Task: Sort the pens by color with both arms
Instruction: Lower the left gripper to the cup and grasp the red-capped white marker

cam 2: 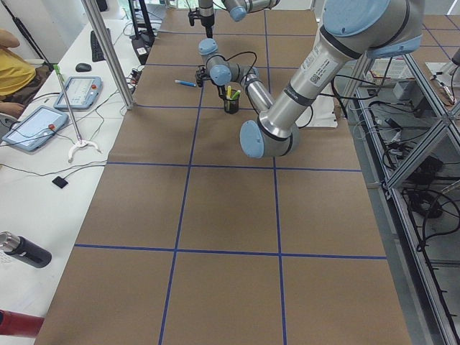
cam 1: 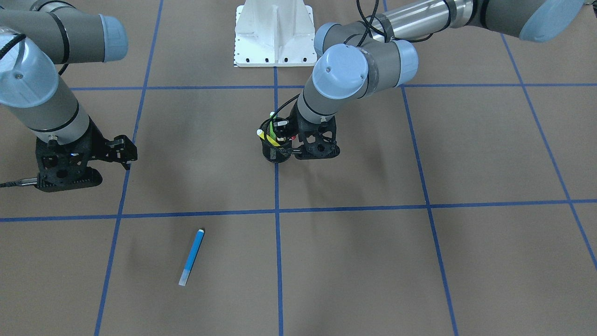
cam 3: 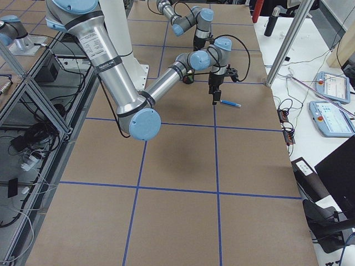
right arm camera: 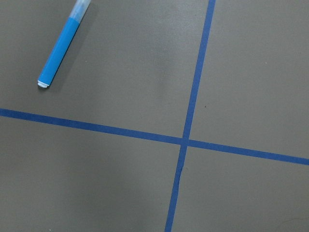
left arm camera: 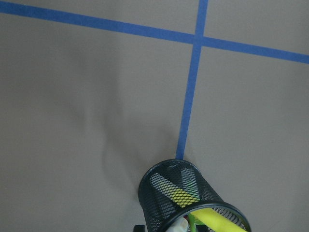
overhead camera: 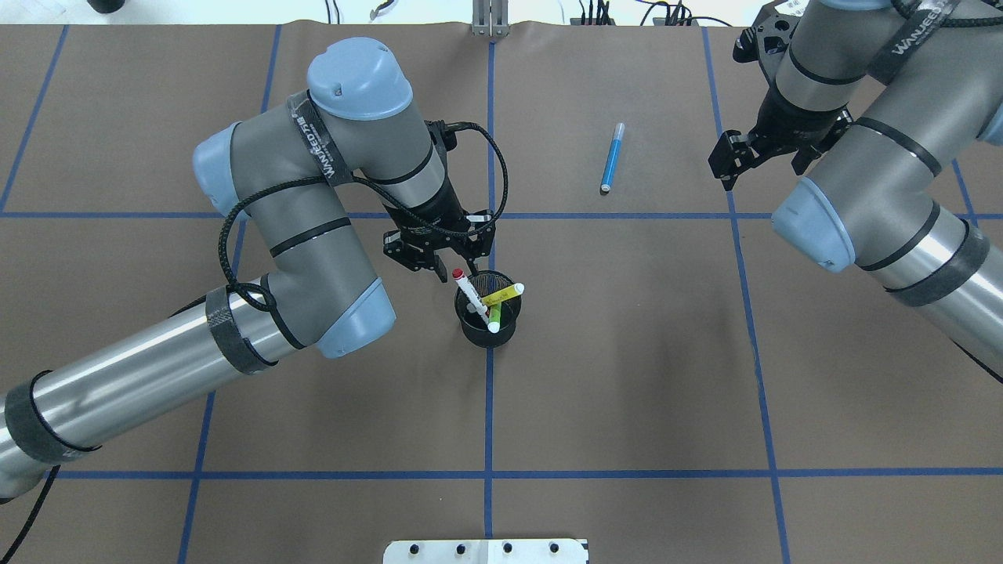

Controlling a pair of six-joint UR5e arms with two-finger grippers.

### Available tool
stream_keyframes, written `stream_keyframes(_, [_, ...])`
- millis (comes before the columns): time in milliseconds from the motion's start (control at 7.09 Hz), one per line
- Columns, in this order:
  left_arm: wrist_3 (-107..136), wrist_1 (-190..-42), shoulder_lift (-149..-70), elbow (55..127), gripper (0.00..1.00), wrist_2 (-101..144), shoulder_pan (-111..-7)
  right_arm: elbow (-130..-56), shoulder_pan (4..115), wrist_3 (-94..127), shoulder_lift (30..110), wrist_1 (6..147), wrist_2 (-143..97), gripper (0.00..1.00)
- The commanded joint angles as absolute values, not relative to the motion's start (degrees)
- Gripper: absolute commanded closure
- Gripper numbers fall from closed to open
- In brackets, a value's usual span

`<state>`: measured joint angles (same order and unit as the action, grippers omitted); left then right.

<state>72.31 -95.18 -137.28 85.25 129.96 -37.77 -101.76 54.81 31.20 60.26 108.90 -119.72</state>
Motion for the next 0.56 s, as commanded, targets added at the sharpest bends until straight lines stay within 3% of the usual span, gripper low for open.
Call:
stream_keyframes(0, [72.25, -95.27, -137.29, 85.25, 0.68, 129.99, -37.79, -101.69, 54.67, 31.29, 60.29, 108.9, -119.62, 0.0])
stream_keyframes(423, [72.25, -95.27, -137.37, 85.6, 0.7, 129.99, -37.71, -101.69, 54.58, 31.29, 60.21, 108.9, -119.53, 0.0])
